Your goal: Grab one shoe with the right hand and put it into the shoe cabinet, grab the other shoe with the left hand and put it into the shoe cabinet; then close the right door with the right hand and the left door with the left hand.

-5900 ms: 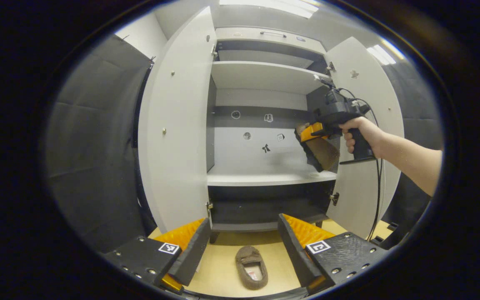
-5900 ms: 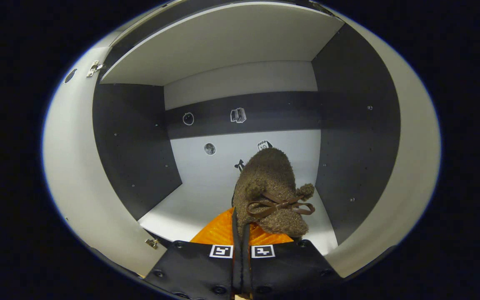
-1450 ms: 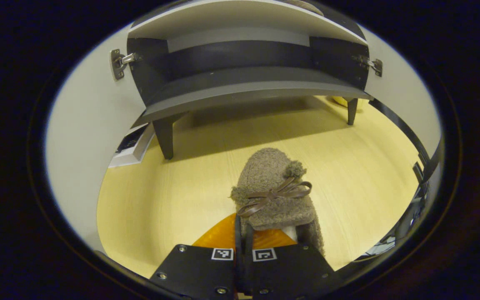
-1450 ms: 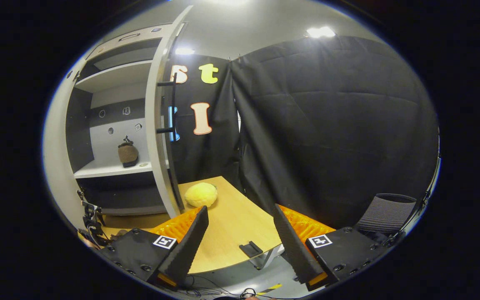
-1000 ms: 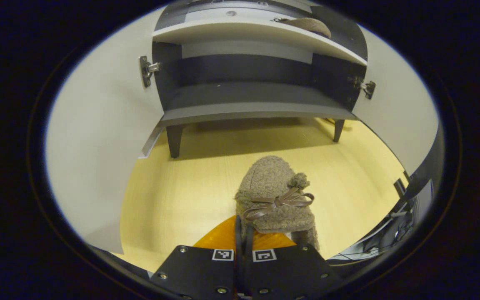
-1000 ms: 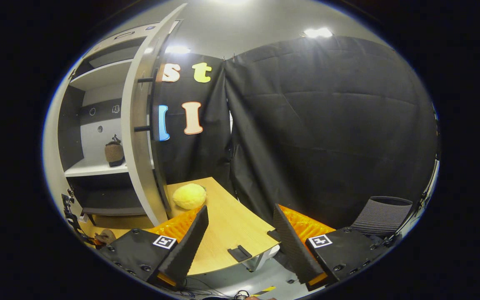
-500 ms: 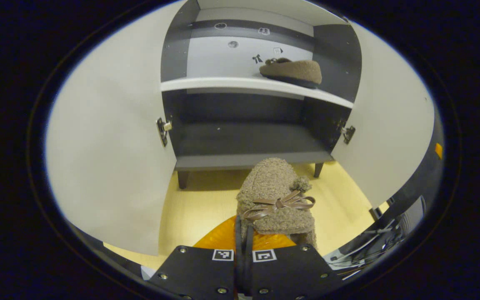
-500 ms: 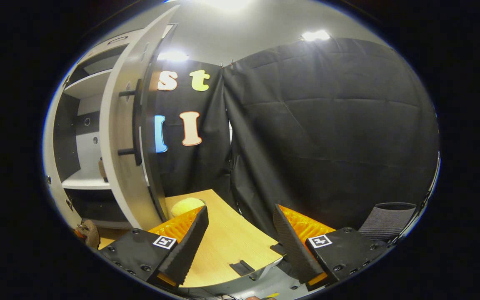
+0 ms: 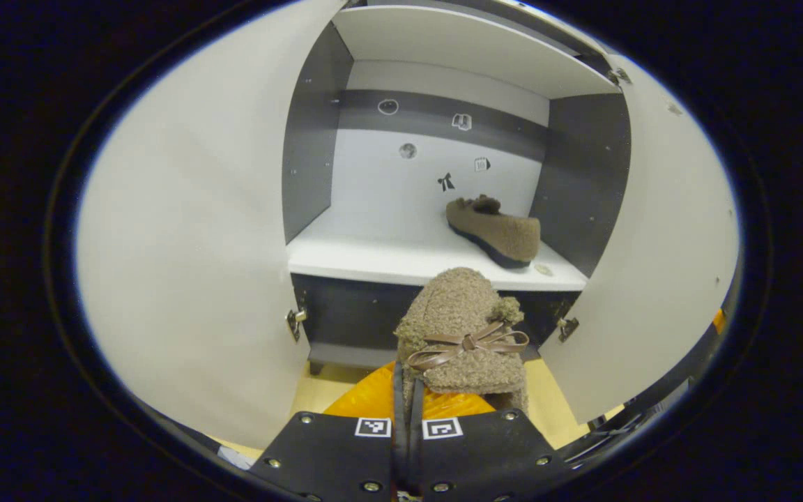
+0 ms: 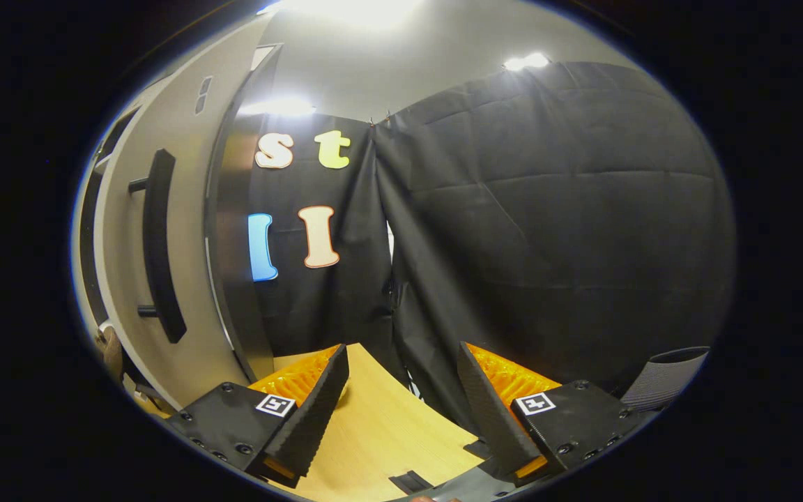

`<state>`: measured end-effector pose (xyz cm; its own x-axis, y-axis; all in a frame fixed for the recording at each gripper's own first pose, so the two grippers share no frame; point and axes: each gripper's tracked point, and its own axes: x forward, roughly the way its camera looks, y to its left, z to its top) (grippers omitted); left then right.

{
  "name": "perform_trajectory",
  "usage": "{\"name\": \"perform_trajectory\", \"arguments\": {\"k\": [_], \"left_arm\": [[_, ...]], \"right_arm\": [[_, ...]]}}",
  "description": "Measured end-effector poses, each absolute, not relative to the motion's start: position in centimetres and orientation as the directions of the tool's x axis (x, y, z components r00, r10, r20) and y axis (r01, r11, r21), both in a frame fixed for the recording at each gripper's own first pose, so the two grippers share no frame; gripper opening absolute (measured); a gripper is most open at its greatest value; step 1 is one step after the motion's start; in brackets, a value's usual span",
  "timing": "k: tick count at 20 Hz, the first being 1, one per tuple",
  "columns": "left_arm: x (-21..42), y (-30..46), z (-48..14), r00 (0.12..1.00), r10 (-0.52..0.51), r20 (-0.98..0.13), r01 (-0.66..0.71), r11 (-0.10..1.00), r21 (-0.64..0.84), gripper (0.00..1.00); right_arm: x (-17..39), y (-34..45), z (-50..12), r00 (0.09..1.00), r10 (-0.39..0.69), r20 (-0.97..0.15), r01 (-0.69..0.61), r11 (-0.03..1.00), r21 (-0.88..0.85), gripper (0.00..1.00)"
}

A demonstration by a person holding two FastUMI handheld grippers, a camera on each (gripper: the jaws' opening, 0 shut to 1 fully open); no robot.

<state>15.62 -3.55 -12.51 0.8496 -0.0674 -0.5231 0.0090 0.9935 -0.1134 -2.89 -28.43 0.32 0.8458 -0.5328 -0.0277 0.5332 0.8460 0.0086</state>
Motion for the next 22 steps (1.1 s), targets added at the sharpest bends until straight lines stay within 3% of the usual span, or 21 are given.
{"name": "perform_trajectory", "arguments": {"k": [2,3,4,5,7,8,13,14,16,22], "left_arm": [[17.6,-3.5,-11.3,0.868,-0.052,-0.494,0.003,0.995,-0.1,0.01],[18.6,-3.4,-10.2,0.878,-0.044,-0.477,0.0,0.996,-0.092,0.07],[19.8,-3.4,-9.2,0.887,-0.037,-0.46,-0.003,0.996,-0.086,0.01],[21.0,-3.4,-8.4,0.895,-0.031,-0.445,-0.006,0.997,-0.082,0.01],[23.2,-3.5,-7.3,0.907,-0.026,-0.42,-0.01,0.997,-0.082,0.01],[24.8,-3.2,-6.6,0.911,-0.023,-0.412,-0.012,0.996,-0.083,0.01],[31.4,-2.1,-3.0,0.937,0.005,-0.351,-0.041,0.995,-0.096,0.01],[32.9,-1.6,-2.3,0.942,0.019,-0.335,-0.046,0.996,-0.074,0.06],[35.2,-1.2,-1.7,0.947,0.038,-0.319,-0.057,0.997,-0.051,0.0],[39.7,-1.7,-1.7,0.948,0.029,-0.318,-0.05,0.997,-0.06,0.01]], "right_arm": [[-2.2,-29.1,0.4,0.85,-0.527,-0.024,0.527,0.85,0.021,0.95],[-2.1,-29.4,0.4,0.85,-0.526,-0.024,0.527,0.85,0.021,0.95],[-2.0,-29.8,0.5,0.85,-0.526,-0.024,0.526,0.85,0.022,0.94],[-1.8,-30.1,0.6,0.85,-0.526,-0.026,0.527,0.85,0.029,0.99],[-1.6,-30.2,0.8,0.859,-0.511,-0.031,0.512,0.857,0.059,0.94],[-1.5,-30.3,0.6,0.863,-0.504,-0.038,0.506,0.86,0.071,0.98],[-1.5,-30.0,0.4,0.875,-0.479,-0.062,0.483,0.874,0.058,0.98],[-1.6,-29.9,0.4,0.876,-0.479,-0.061,0.482,0.874,0.054,0.98],[-1.9,-30.2,0.7,0.872,-0.487,-0.051,0.489,0.871,0.045,0.98],[-3.6,-31.4,0.8,0.837,-0.546,-0.028,0.546,0.838,0.003,0.98]]}}
